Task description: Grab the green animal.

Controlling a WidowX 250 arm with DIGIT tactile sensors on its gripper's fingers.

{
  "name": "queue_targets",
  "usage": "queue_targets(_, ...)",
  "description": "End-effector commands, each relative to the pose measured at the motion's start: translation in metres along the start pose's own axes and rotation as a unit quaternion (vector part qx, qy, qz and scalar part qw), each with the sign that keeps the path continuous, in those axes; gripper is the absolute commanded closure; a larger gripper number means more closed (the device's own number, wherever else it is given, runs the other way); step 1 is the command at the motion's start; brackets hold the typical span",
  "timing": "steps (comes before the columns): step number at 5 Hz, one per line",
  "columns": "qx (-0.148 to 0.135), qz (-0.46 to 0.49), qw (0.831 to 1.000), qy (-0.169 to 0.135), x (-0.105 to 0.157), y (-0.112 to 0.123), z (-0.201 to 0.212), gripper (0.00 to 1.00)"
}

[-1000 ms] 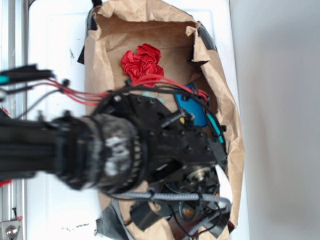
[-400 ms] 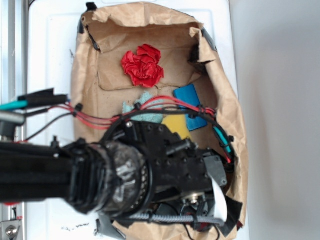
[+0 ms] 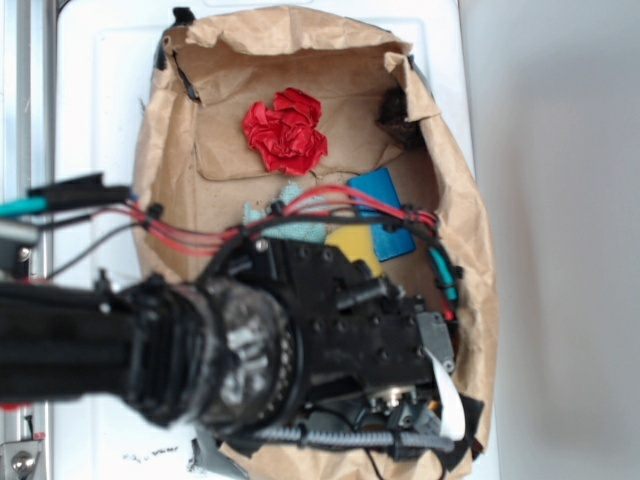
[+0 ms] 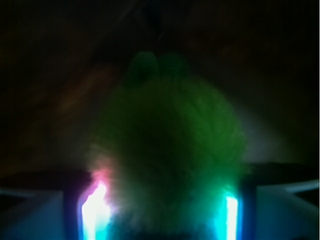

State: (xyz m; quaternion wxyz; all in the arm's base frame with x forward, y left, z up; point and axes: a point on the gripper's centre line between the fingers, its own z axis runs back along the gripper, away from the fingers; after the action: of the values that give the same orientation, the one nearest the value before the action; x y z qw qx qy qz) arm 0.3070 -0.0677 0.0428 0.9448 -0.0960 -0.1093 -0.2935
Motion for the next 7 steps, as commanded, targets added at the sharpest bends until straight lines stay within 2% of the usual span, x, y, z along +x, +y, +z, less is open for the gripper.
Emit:
queue_targets(1, 0.032, 0.104, 0.992, -0.061, -0.006, 0.047, 0.1, 1.0)
queue_targets(2, 0.079, 0.158, 0.983, -0.048, -0.013, 0.057, 0.123, 1.0)
queue_targets(3, 0.098, 0.193, 0.976, -0.02, -0.022, 0.057, 0.145, 1.0)
queue_targets(4, 0.151, 0.213, 0.965, -0.013, -0.033, 0.042, 0.168, 1.0)
queue_targets(5, 0.146, 0.219, 0.965, 0.008, -0.043, 0.035, 0.186, 1.0)
queue_targets(6, 0.153, 0.223, 0.962, 0.02, -0.046, 0.036, 0.191, 1.0)
queue_targets(7, 0.174, 0.228, 0.958, 0.019, -0.046, 0.037, 0.189, 1.0)
